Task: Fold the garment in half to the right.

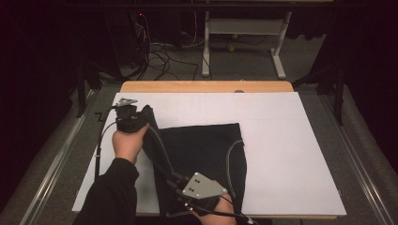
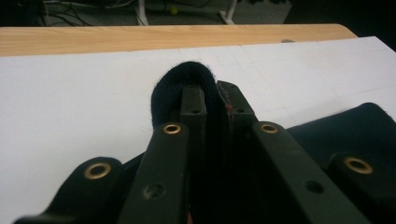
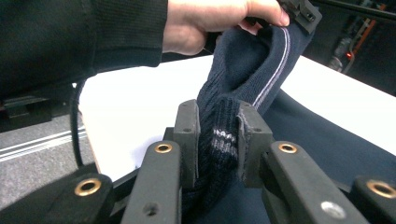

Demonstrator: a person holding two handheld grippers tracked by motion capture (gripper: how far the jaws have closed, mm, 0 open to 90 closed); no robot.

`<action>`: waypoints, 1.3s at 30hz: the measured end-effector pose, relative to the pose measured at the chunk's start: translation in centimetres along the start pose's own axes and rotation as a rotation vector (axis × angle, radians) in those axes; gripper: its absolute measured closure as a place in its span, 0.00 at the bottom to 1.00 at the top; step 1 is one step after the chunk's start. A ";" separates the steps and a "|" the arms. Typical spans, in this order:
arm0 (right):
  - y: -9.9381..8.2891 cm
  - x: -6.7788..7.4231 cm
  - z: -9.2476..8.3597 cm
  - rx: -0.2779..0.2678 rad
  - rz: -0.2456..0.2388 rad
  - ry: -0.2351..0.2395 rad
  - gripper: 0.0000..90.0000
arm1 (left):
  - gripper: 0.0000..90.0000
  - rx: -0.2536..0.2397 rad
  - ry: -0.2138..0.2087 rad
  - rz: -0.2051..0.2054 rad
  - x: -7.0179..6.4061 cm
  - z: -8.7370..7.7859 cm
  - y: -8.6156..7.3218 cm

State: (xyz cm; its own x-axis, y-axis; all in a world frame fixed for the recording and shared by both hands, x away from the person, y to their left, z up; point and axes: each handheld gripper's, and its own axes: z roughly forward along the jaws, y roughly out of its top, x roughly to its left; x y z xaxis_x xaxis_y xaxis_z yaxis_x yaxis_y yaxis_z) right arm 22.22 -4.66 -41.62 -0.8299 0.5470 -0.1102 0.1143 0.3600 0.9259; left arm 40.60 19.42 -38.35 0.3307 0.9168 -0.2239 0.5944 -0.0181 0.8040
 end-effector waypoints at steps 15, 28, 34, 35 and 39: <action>-4.1 -3.1 -4.8 0.017 0.061 -0.073 0.82 | 0.87 0.048 -0.028 0.096 -7.7 5.2 1.2; -6.1 -4.2 -7.2 0.063 0.098 -0.086 0.82 | 0.87 0.077 -0.079 0.115 -11.6 8.4 0.6; -7.2 -4.9 -8.5 0.077 0.120 -0.109 0.81 | 0.87 0.073 -0.099 0.134 -12.8 8.9 0.9; -7.4 -5.0 -8.7 0.080 0.124 -0.109 0.81 | 0.87 0.072 -0.102 0.133 -13.0 9.1 0.9; -8.0 -5.1 -9.3 0.096 0.131 -0.111 0.81 | 0.87 0.079 -0.118 0.143 -14.2 9.7 0.7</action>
State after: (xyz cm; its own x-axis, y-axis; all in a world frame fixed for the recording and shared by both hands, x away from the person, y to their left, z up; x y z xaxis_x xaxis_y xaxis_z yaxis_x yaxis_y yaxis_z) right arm 20.45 -17.31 -45.07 -0.7398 0.6719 -0.0348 0.2738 0.3478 0.8967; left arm 43.45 2.51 -39.91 0.4967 0.8497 -0.1767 0.5891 -0.1806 0.7876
